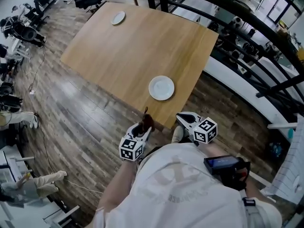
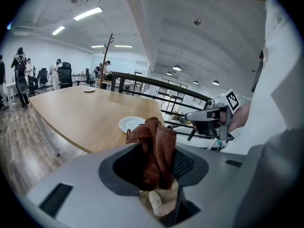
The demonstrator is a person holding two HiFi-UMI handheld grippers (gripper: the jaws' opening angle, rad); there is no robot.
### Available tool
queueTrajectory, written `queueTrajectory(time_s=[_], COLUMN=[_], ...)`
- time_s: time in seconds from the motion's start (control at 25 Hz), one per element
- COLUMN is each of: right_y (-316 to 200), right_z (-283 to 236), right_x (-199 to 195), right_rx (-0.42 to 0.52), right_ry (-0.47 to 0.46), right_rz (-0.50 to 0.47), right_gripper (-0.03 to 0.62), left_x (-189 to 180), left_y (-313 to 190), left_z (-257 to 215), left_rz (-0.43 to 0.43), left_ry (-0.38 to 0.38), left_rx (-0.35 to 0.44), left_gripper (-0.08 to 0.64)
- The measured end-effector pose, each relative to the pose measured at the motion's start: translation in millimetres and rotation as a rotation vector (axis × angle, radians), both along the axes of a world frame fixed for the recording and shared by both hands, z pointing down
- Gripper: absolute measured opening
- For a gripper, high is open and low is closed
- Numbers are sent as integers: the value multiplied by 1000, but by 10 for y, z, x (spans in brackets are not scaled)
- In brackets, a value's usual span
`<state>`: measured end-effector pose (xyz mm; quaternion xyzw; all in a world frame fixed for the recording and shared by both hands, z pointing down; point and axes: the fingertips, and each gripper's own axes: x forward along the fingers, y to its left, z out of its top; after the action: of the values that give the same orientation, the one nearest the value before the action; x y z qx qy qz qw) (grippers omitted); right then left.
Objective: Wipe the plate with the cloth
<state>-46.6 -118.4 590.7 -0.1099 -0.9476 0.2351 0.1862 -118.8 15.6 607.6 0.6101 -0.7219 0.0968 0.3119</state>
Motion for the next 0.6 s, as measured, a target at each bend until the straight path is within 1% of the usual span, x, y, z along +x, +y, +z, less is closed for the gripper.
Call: queueTrajectory(time_s=[0.12,0.32,0.6], right_y=[-109,-443,-452], right_z=[11,31,91], right_x=[-99,-231,-291], right_rx=[-34,-58,-74], right_ry=[-5,-16,2], right_rz=[19,48,95], right_gripper=[14,12,13], left_x=[-111,-298,-507], left_y=[-56,-365,-476], left_z=[-1,-25,-21], left_rz=[2,10,64], left_ry=[-14,-32,-39], left_rx=[-24,-44,-60], left_gripper=[169,169,170])
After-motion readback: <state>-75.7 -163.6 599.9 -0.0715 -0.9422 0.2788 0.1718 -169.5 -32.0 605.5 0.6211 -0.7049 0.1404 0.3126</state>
